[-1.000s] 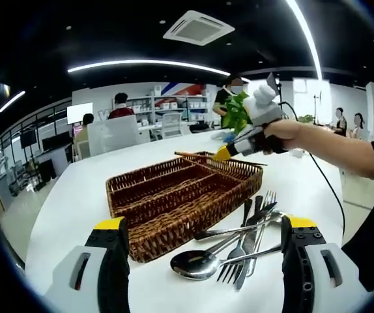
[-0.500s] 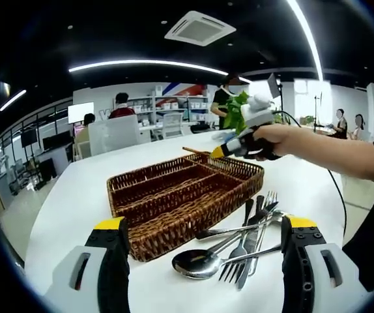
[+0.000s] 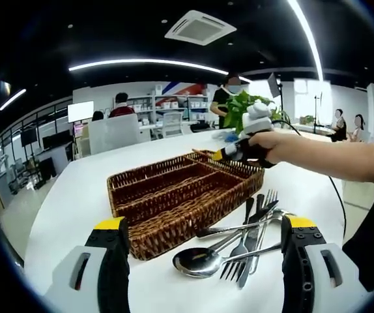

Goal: Arrange the knives, forks, and spoons in their matching storage slots by inserting each utensil handle-first until every utensil is classified and aligned in the correct compartment

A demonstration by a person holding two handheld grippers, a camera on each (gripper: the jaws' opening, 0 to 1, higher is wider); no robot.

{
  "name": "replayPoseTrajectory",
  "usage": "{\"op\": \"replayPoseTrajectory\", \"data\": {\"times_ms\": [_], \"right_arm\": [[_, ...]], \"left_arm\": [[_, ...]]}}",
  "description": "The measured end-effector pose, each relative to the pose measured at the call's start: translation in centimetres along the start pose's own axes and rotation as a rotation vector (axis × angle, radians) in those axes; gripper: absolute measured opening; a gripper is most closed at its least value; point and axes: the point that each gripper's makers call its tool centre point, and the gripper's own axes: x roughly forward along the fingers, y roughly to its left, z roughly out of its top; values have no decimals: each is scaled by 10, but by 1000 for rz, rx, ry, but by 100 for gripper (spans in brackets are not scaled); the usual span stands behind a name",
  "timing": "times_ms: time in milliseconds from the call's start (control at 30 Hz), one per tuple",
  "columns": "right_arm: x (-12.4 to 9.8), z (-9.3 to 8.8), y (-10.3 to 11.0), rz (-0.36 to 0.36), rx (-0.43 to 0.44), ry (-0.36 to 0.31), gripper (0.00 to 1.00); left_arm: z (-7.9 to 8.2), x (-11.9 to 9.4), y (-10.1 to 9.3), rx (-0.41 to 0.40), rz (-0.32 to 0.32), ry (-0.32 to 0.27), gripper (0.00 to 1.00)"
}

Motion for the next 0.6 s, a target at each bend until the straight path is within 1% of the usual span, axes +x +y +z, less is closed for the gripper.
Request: {"op": "replayPoseTrajectory", "data": {"times_ms": [33,67,133,200,233,300,333,467,533,600], "right_arm": [[-2,-1,-3,-25,22,-3,3],[-2,-2,-4,-29,28,-4,3],[-2,-5,-3,-49,14,0,3],[0,-7,-3,-62,23,13,3],[2,-12,-3,-66,35,35,3],[4,-15,-2,-62,38,48,3],[3,-18,-6,-89,50,51,3],[5,-20,-9,-114,30,71,4],[5,-26,-7,-106,23,92,4],[7,-25,-9,-117,19,93,4]], "left_arm": [[0,0,0,-1,0,-1,99],[0,0,0,-1,-1,-3,99],[1,1,-1,-3,-5,-5,99],[0,1,-1,1,-9,-2,99],[0,1,-2,2,-9,-2,99],[1,1,-2,1,-12,-4,99],[1,1,-2,2,-14,-4,99],[-1,0,-3,3,-15,0,99],[-1,0,-3,5,-15,1,99],[-2,1,-4,2,-19,1,99]]}}
